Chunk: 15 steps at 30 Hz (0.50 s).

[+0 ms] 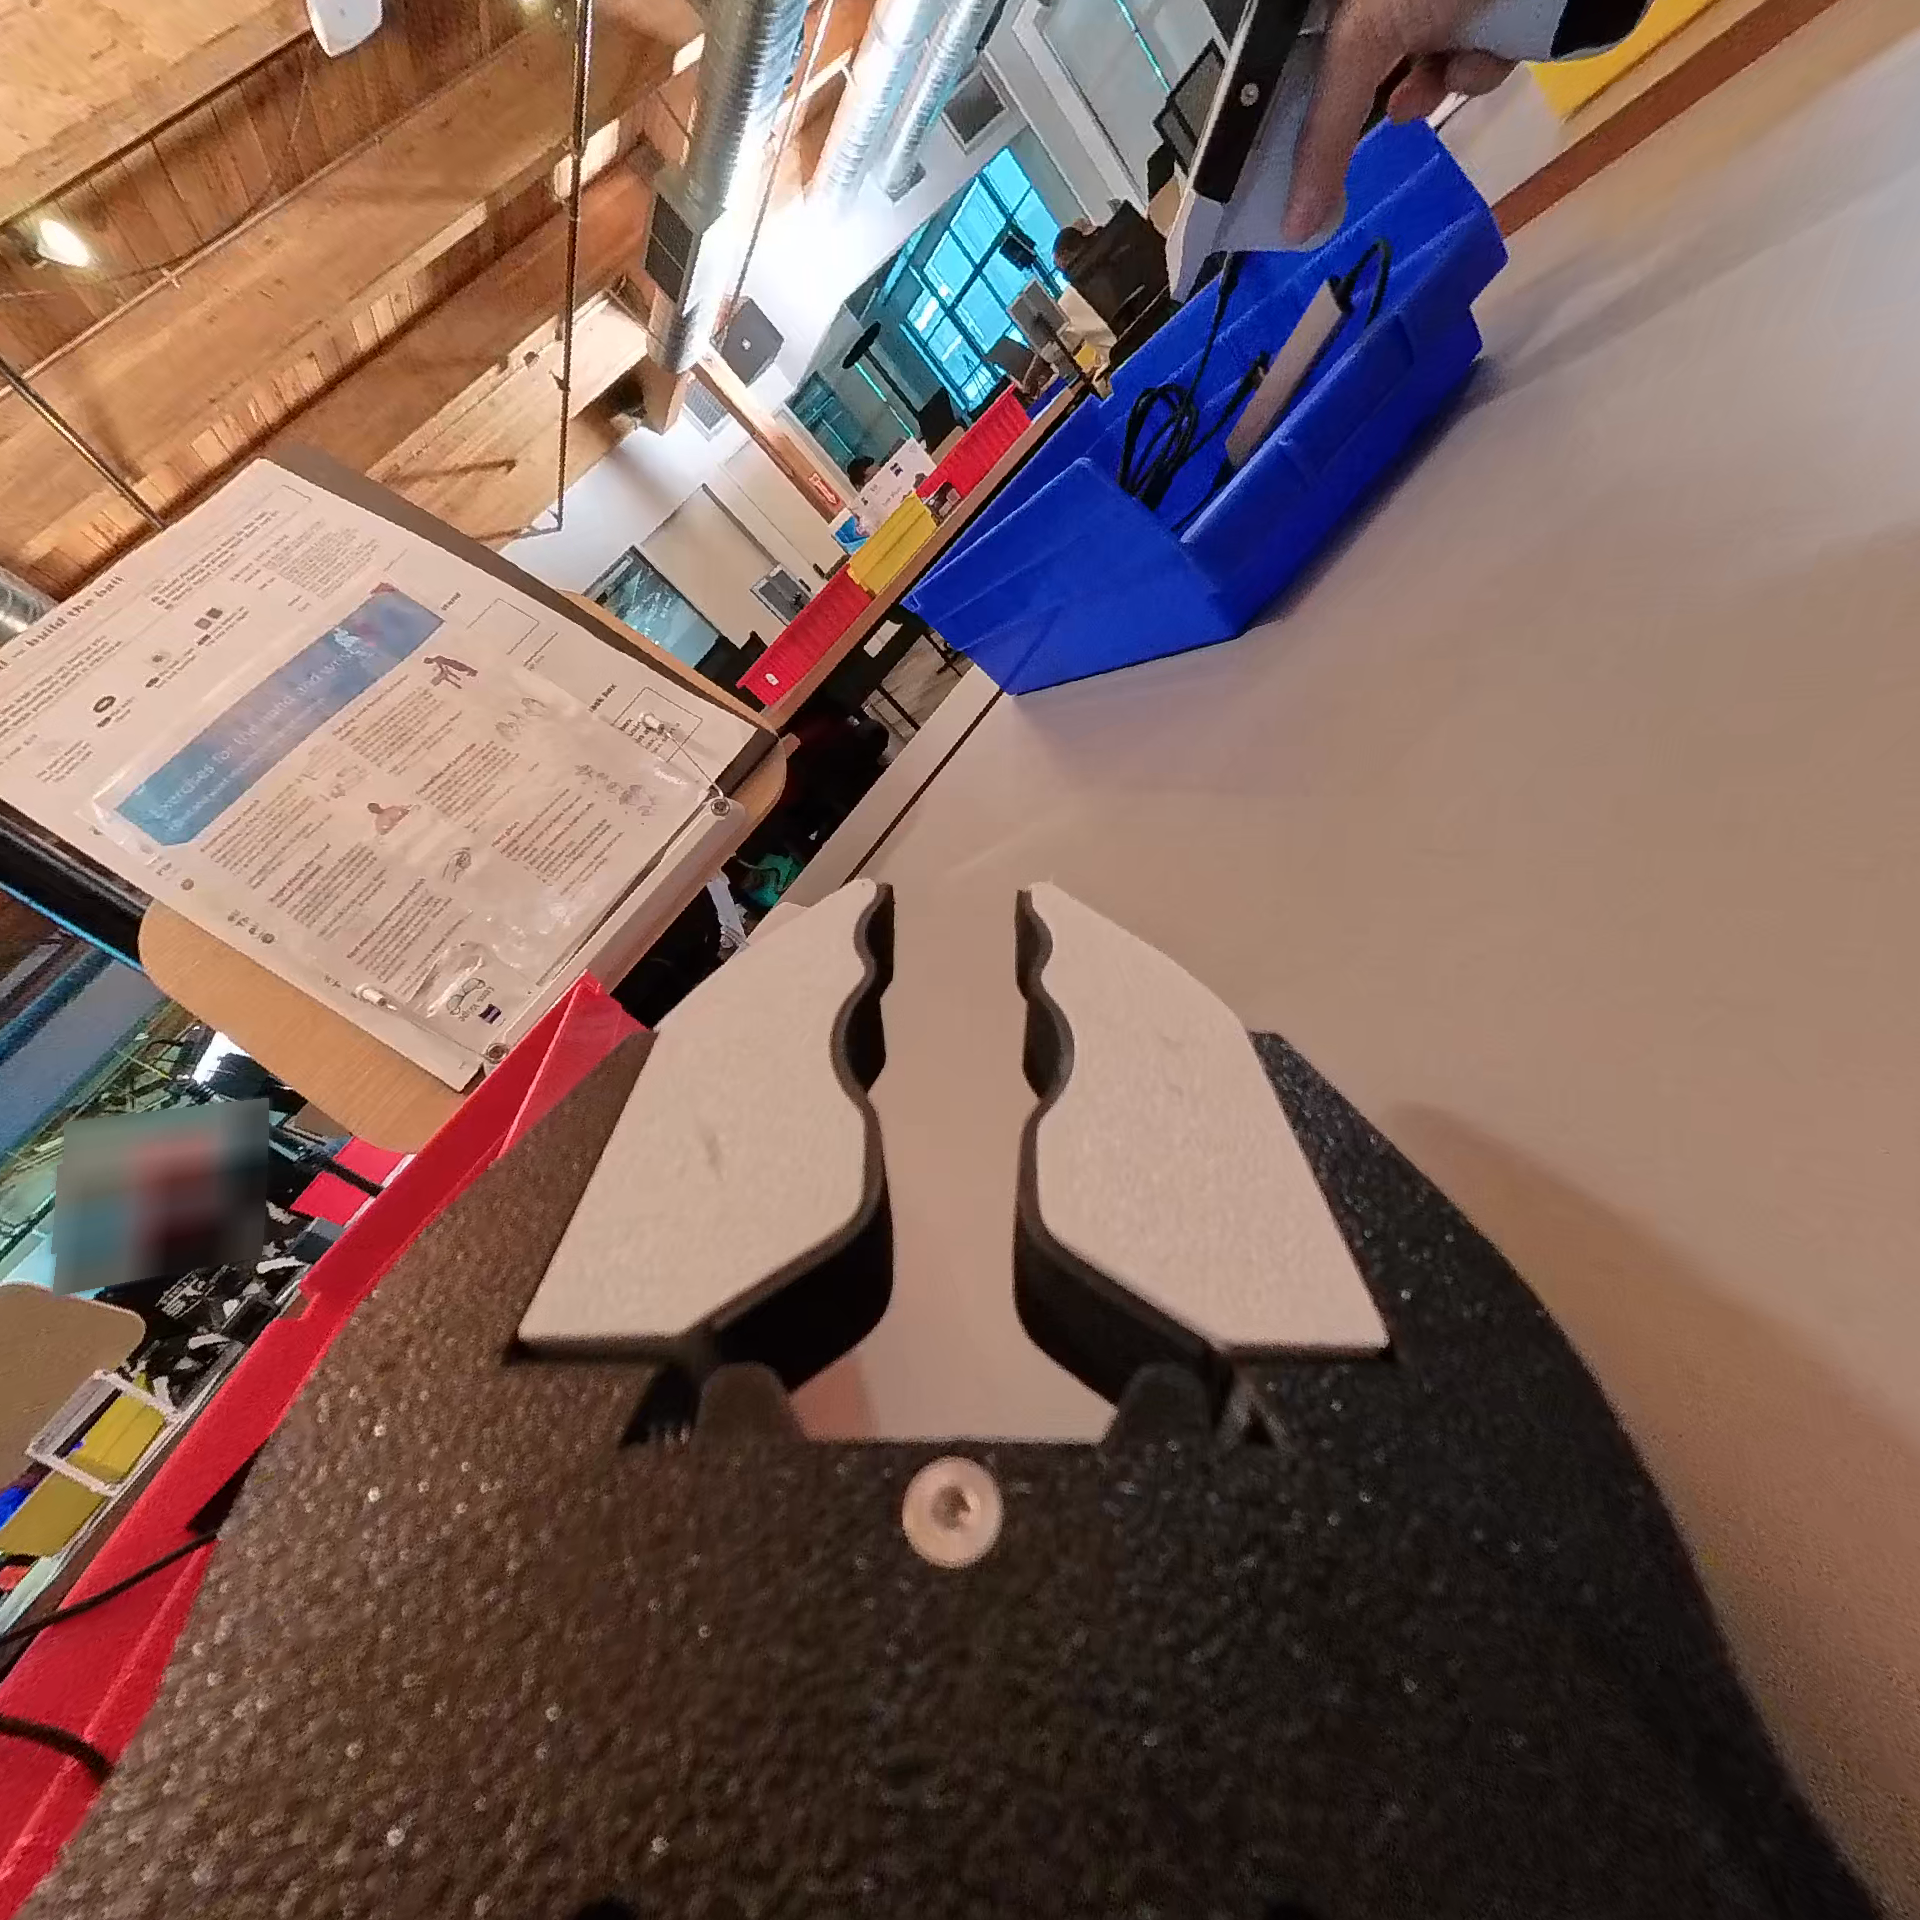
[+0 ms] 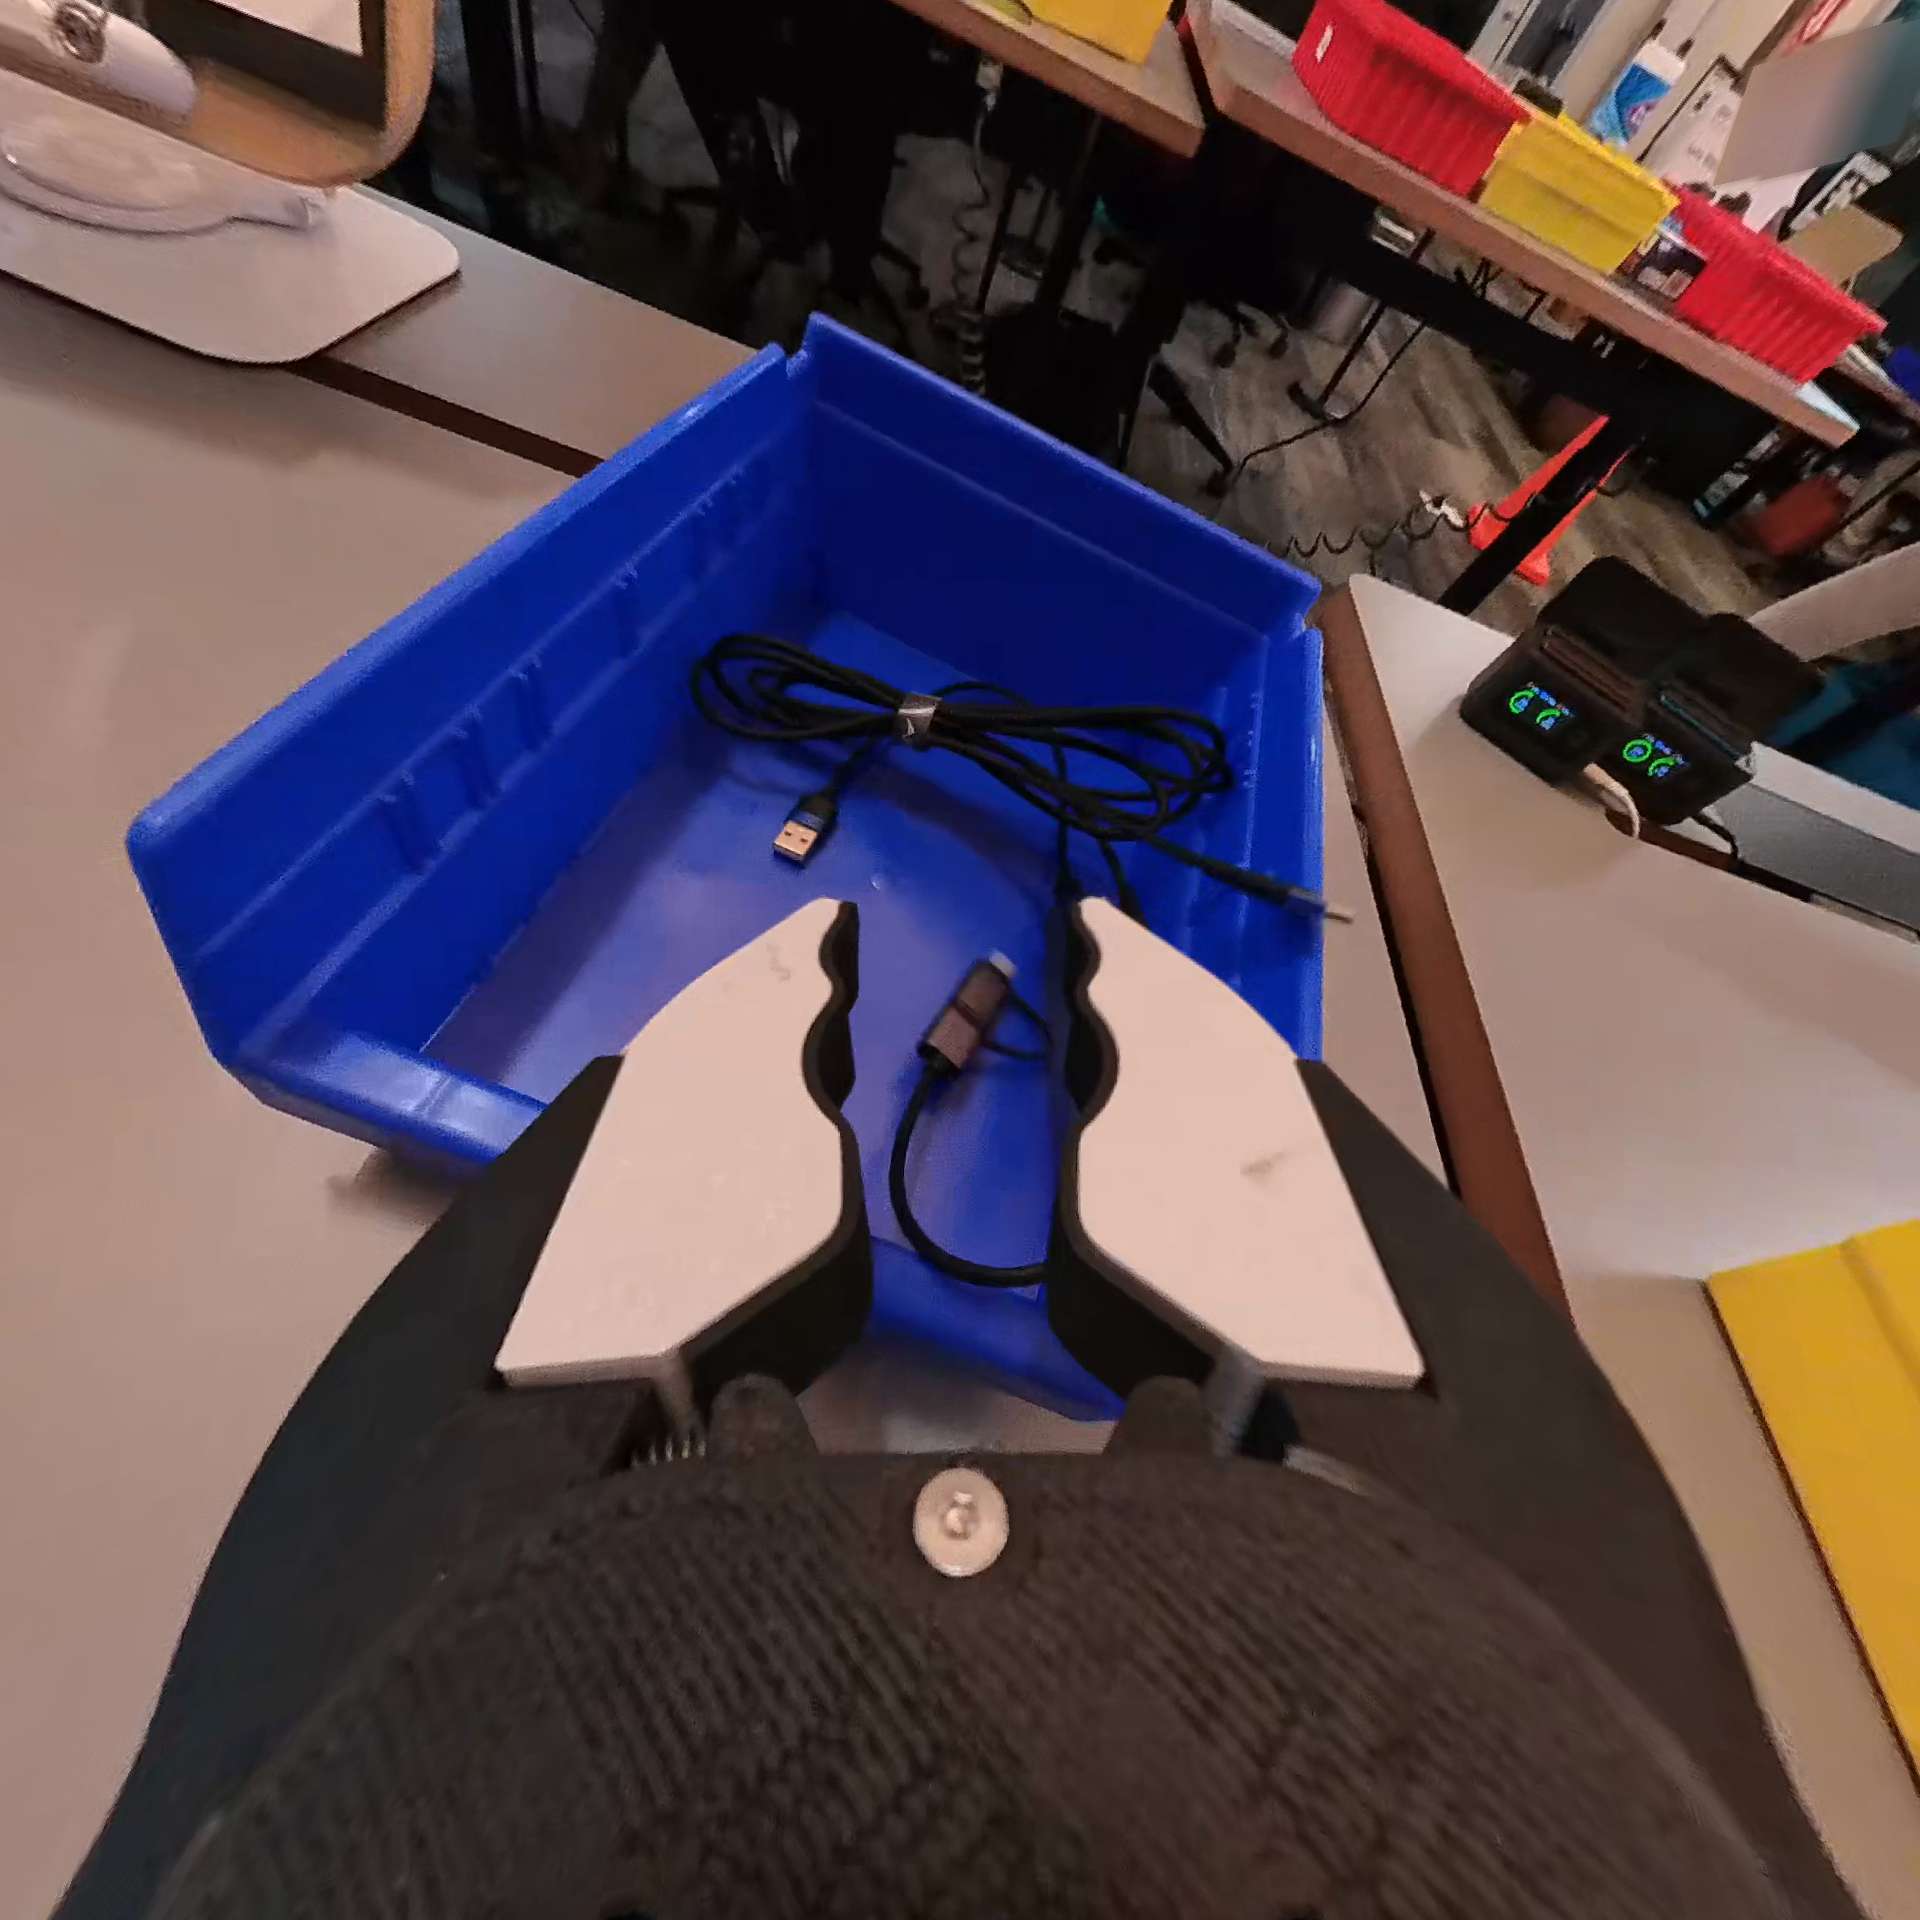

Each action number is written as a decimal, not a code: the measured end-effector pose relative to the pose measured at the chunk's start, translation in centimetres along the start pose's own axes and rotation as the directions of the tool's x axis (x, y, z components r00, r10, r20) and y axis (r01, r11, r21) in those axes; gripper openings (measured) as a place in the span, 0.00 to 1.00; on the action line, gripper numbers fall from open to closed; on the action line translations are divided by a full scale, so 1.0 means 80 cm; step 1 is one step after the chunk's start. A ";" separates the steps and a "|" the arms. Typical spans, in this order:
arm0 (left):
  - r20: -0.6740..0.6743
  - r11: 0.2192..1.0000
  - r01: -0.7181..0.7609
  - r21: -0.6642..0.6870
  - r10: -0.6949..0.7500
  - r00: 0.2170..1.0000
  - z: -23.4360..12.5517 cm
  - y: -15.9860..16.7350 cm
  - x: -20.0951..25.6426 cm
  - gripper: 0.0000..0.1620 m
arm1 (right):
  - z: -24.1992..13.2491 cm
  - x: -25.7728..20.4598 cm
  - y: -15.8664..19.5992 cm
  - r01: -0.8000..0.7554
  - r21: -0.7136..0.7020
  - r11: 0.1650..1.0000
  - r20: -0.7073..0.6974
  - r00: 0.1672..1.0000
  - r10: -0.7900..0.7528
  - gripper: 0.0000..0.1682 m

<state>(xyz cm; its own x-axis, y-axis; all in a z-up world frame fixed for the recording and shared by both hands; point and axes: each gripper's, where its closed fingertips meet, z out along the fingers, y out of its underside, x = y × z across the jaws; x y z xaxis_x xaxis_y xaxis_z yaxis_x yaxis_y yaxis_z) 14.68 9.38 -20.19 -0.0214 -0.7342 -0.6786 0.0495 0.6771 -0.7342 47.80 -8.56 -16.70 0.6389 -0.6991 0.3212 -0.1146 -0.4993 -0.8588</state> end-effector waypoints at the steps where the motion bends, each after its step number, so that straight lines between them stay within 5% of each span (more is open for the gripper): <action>1: -0.001 1.000 -0.002 -0.001 0.002 1.000 0.000 0.000 0.000 0.13 | -0.001 -0.001 0.001 -0.014 0.003 1.000 0.004 1.000 0.014 0.23; 9: 0.009 0.995 0.101 -0.011 -0.101 0.995 -0.003 -0.006 -0.022 0.14 | -0.057 -0.093 -0.016 -0.112 0.189 0.976 0.227 0.972 0.067 0.21; 15: 0.058 0.969 0.217 -0.117 -0.211 0.976 -0.033 -0.008 -0.146 0.13 | -0.094 -0.182 -0.021 -0.156 0.260 0.953 0.438 0.898 0.028 0.20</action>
<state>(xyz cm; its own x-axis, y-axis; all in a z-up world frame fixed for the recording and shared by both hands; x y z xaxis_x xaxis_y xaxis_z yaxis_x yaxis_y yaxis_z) 12.23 17.66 -11.82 0.0262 -0.8624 -0.5056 -0.0731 0.5027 -0.8613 32.94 -1.41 -16.95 0.9043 -0.4175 0.0897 -0.0113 -0.2334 -0.9723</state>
